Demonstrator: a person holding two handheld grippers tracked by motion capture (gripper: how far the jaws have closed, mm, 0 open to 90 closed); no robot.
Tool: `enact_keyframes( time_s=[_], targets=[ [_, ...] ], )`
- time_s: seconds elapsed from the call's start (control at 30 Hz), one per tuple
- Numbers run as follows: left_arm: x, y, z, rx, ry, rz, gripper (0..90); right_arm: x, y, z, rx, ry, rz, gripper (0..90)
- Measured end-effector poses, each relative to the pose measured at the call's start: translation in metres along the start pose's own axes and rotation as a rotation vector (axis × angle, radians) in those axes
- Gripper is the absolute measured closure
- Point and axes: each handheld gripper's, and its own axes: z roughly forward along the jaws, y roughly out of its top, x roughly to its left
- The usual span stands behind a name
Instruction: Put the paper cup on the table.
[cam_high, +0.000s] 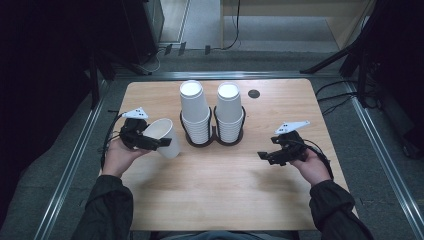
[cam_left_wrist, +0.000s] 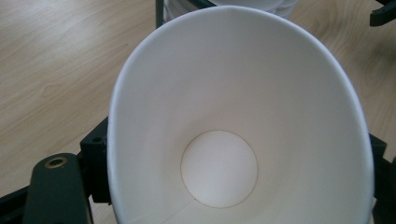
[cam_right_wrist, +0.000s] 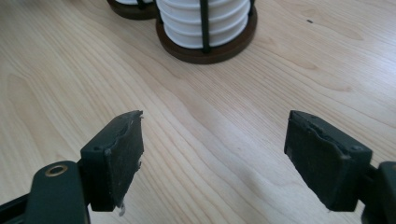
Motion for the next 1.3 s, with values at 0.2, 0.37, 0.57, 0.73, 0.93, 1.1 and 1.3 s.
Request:
enact_keyframes(
  time_s=[0.2,0.37,0.57,0.73,0.93,1.1,1.3],
  targets=[
    [0.012,0.003,-0.007,-0.010,0.015,-0.019,17.5,-0.005,-0.006,-0.003,-0.020,-0.013,0.069,19.9],
    [0.023,0.006,-0.008,-0.007,0.059,-0.086,17.6,-0.003,-0.010,-0.005,-0.016,-0.017,0.074,19.9],
    [0.035,0.006,-0.003,-0.004,0.074,-0.092,17.5,-0.004,-0.015,-0.004,0.016,-0.021,0.084,19.9],
    [0.044,0.008,-0.006,-0.011,0.106,-0.093,16.7,0.000,-0.016,-0.004,0.017,-0.014,0.089,19.9],
    [0.059,0.004,-0.009,-0.019,0.143,-0.108,16.8,0.002,-0.017,-0.005,0.023,-0.012,0.079,19.9],
    [0.071,0.006,-0.007,-0.021,0.194,-0.158,16.7,0.002,-0.017,-0.004,0.022,-0.011,0.079,19.8],
    [0.083,0.008,0.000,0.014,0.249,-0.143,15.6,0.002,-0.016,-0.003,0.025,-0.016,0.076,19.8]
  ],
)
